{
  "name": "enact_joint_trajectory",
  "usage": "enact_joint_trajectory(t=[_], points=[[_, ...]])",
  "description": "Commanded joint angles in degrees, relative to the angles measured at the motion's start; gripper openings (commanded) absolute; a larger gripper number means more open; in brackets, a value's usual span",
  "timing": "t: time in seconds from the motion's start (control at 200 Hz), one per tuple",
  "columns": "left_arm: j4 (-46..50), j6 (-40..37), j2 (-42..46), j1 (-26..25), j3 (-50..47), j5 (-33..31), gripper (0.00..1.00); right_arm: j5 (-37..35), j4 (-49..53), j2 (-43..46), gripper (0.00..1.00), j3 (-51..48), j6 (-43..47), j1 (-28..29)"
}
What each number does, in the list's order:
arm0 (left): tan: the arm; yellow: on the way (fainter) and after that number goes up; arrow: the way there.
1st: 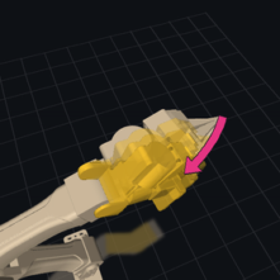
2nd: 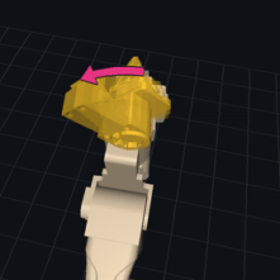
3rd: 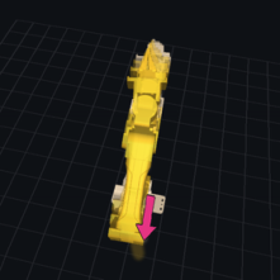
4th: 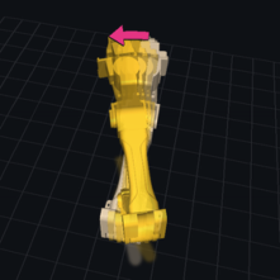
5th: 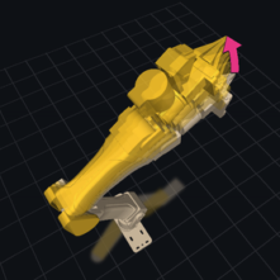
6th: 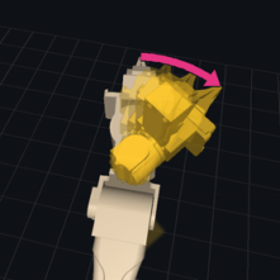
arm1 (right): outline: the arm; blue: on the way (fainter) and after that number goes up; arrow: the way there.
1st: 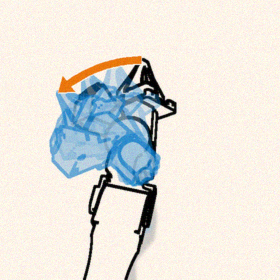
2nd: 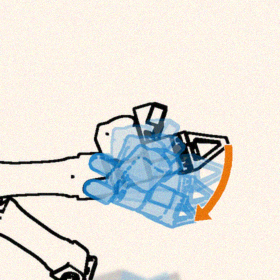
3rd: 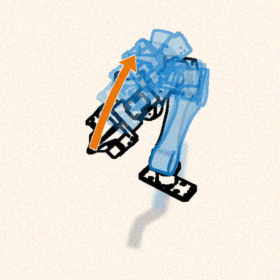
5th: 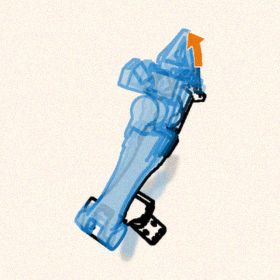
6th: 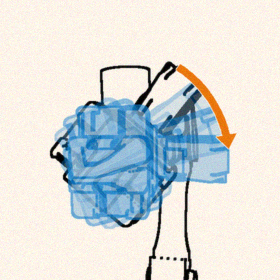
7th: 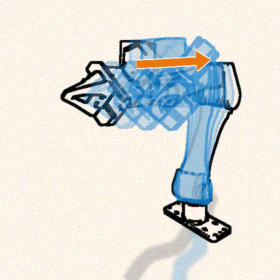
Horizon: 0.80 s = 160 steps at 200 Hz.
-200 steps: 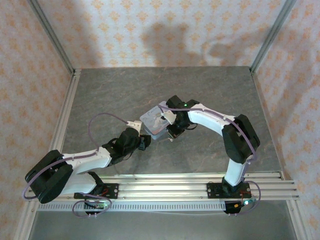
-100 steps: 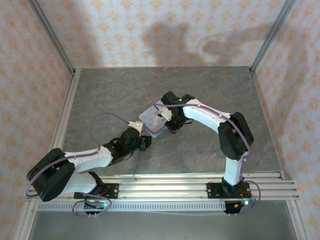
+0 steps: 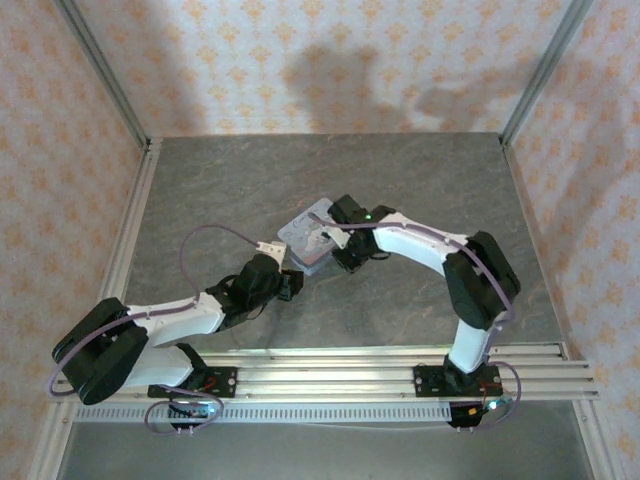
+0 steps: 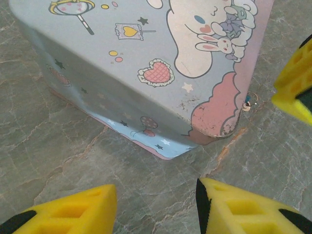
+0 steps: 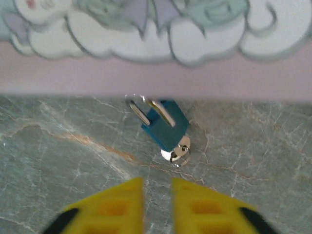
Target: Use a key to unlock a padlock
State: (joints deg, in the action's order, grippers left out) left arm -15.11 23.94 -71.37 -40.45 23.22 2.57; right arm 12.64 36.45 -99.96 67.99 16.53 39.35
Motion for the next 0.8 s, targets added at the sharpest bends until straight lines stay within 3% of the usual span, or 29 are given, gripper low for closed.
enact_joint_trajectory(t=[0.0,0.08,0.25,0.796], points=[[2.9,-1.2,2.3,0.5,1.4,-0.5,0.47,0.0,-12.6,4.8,0.33,-5.8,-3.2,-0.3],[3.7,-1.2,3.0,0.5,1.4,-0.5,0.47,-0.7,-15.7,5.8,0.4,-8.5,-2.8,-0.3],[4.1,-0.8,4.2,0.5,1.0,-1.0,0.47,-1.8,-22.5,6.2,0.45,-12.8,-2.1,-0.2],[6.3,-0.7,6.6,0.5,0.5,-2.2,0.48,1.5,-26.5,0.9,0.45,-14.3,-1.3,0.1]])
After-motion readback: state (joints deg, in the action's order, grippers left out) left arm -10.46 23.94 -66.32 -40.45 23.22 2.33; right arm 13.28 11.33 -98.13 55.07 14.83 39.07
